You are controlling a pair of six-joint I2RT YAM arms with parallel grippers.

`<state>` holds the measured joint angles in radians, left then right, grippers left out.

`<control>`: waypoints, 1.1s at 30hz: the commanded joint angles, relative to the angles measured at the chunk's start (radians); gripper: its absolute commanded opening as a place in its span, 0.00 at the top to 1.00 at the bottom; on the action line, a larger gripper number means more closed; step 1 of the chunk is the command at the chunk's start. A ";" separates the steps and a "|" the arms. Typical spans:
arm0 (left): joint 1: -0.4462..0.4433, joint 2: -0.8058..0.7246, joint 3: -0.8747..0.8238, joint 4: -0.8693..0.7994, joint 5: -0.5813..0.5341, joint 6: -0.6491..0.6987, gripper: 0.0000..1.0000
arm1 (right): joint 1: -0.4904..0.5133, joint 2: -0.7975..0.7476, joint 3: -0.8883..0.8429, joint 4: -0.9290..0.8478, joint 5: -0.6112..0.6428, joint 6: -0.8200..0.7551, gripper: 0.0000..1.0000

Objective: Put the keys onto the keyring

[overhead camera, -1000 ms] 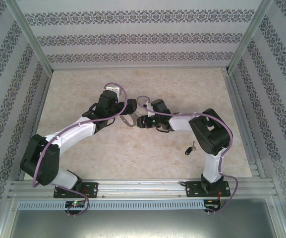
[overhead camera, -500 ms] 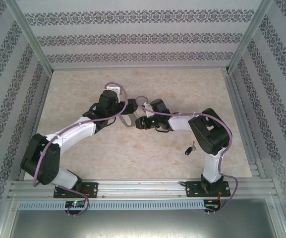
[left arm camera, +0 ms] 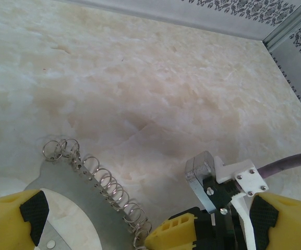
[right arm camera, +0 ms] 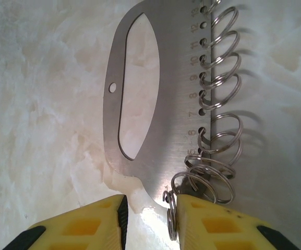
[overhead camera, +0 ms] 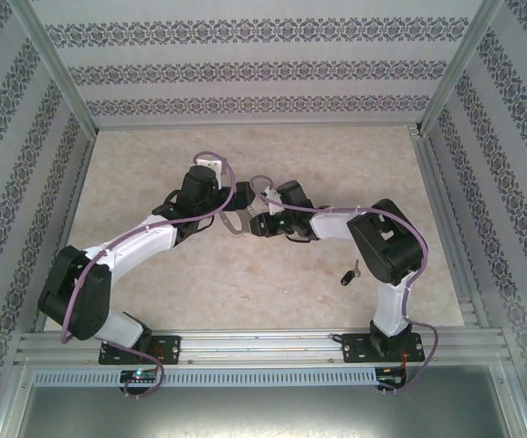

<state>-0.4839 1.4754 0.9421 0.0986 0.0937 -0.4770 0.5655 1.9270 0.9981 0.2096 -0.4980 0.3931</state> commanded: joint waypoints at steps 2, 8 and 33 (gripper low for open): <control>0.005 0.003 -0.012 0.039 0.010 -0.010 0.00 | 0.011 0.023 0.022 -0.008 0.007 -0.007 0.69; 0.005 -0.001 -0.017 0.044 0.009 -0.012 0.00 | 0.016 0.026 0.011 -0.009 0.014 -0.011 0.69; 0.005 -0.003 -0.024 0.057 0.014 -0.025 0.00 | 0.022 0.012 -0.038 -0.006 0.062 -0.026 0.81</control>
<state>-0.4839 1.4754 0.9257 0.1143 0.0978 -0.4816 0.5743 1.9404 0.9768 0.2077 -0.4530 0.3855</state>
